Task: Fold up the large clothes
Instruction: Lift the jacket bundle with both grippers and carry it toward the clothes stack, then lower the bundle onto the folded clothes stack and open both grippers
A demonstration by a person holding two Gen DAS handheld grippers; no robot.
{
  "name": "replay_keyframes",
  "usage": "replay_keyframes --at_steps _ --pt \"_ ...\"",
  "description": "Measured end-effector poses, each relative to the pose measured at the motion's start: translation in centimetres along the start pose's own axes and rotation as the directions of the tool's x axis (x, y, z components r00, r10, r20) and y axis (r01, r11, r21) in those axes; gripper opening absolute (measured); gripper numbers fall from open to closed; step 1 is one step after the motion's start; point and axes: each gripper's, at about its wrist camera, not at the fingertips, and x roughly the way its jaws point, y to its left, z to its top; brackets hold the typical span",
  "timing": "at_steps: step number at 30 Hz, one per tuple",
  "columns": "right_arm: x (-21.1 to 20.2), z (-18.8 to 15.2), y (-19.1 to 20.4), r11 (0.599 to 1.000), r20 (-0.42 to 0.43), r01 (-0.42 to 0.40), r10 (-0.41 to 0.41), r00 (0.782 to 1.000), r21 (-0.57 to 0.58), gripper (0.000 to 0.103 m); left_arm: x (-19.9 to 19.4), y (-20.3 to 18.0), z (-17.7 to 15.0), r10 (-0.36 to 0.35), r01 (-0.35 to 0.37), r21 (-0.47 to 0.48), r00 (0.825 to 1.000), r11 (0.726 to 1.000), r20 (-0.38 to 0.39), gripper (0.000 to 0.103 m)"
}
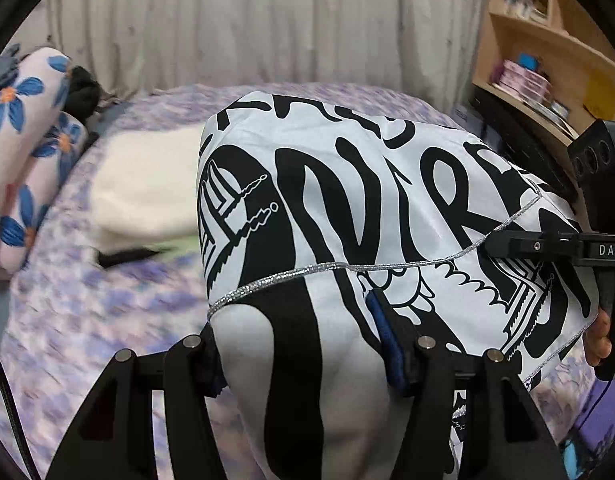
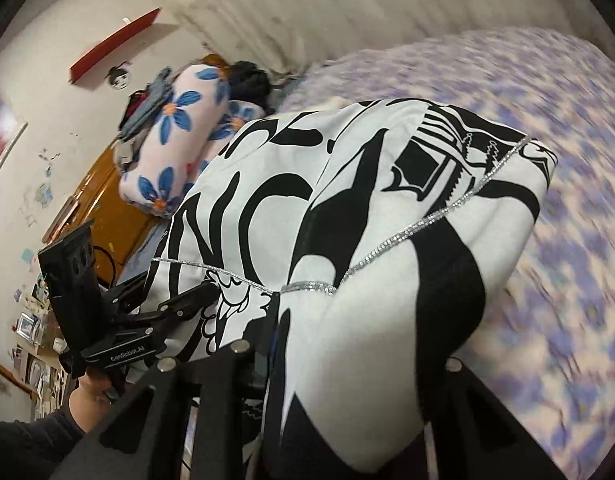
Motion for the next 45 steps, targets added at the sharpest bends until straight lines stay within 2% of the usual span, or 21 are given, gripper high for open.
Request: replay_keyframes --at_steps 5,9,14,17,20,22,24,25,28,30,32,36,40,42,43,44,45 --pt "5.6 7.1 4.1 0.999 0.042 -0.04 0.041 0.998 -0.028 0.024 -0.1 7.7 5.2 0.069 -0.07 0.016 0.996 0.997 0.048 0.057" --pt "10.3 12.7 5.7 0.997 0.069 -0.066 0.068 0.995 -0.025 0.024 1.5 14.1 10.2 0.111 -0.114 0.028 0.991 0.993 0.077 0.057" --pt "17.4 19.1 6.0 0.997 0.098 -0.078 0.08 0.992 -0.029 0.023 6.3 21.6 16.6 0.152 -0.157 0.065 0.985 0.985 0.076 0.058" --pt "22.0 21.8 4.7 0.996 0.109 -0.085 0.087 0.99 -0.019 0.024 10.2 25.5 19.0 0.173 -0.178 0.07 0.983 0.982 0.063 0.058" --pt "26.9 23.3 2.8 0.996 0.107 -0.088 0.086 0.991 0.019 0.024 14.8 28.4 20.1 0.182 -0.183 0.071 0.983 0.98 0.028 0.059" --pt "30.3 23.2 0.7 0.995 0.077 -0.075 0.069 0.995 0.073 0.024 18.7 30.2 19.7 0.182 -0.181 0.056 0.983 0.982 -0.024 0.061" --pt "33.8 22.3 -1.8 0.991 0.009 -0.023 0.022 1.0 0.134 0.027 22.3 31.4 18.2 0.2 -0.198 0.033 0.976 0.98 -0.085 0.072" --pt "34.9 21.7 -2.9 0.987 -0.008 0.002 -0.001 1.0 0.16 0.037 23.2 31.8 17.6 0.204 -0.203 0.026 0.976 0.979 -0.071 0.077" --pt "34.5 20.8 -4.6 0.974 0.02 -0.073 0.07 0.997 0.215 0.041 23.2 32.9 16.8 0.149 -0.15 -0.027 0.988 0.988 -0.029 0.081" --pt "33.7 20.7 -4.0 0.981 -0.009 -0.061 0.064 0.998 0.185 0.044 23.0 33.3 16.7 0.159 -0.16 -0.032 0.987 0.987 -0.038 0.086" --pt "33.1 20.8 -2.9 0.99 -0.046 -0.009 0.016 0.999 0.14 0.047 22.4 33.5 16.4 0.184 -0.185 -0.028 0.982 0.982 -0.037 0.088" --pt "31.0 20.6 -1.0 0.994 -0.086 0.094 -0.089 0.992 0.063 0.049 20.0 32.1 16.0 0.234 -0.234 0.008 0.972 0.972 -0.029 0.088" --pt "28.8 20.0 0.9 0.977 -0.057 0.211 -0.213 0.975 -0.035 0.049 16.3 30.8 15.9 0.31 -0.311 0.026 0.95 0.95 0.029 0.087" --pt "27.4 19.6 1.5 0.966 -0.016 0.25 -0.251 0.968 -0.061 0.049 14.4 30.7 16.0 0.325 -0.325 -0.007 0.944 0.946 0.065 0.079" --pt "26.7 19.5 1.7 0.965 0.011 0.255 -0.255 0.967 -0.067 0.049 13.5 30.7 16.1 0.322 -0.321 -0.026 0.944 0.947 0.075 0.066" --pt "26.3 19.5 1.9 0.963 0.043 0.258 -0.256 0.966 -0.072 0.049 12.8 30.7 16.1 0.319 -0.317 -0.042 0.945 0.948 0.072 0.046" --pt "25.3 19.3 2.4 0.963 0.104 0.256 -0.247 0.963 -0.084 0.049 12.4 30.7 16.1 0.312 -0.309 -0.05 0.948 0.95 0.065 0.035"
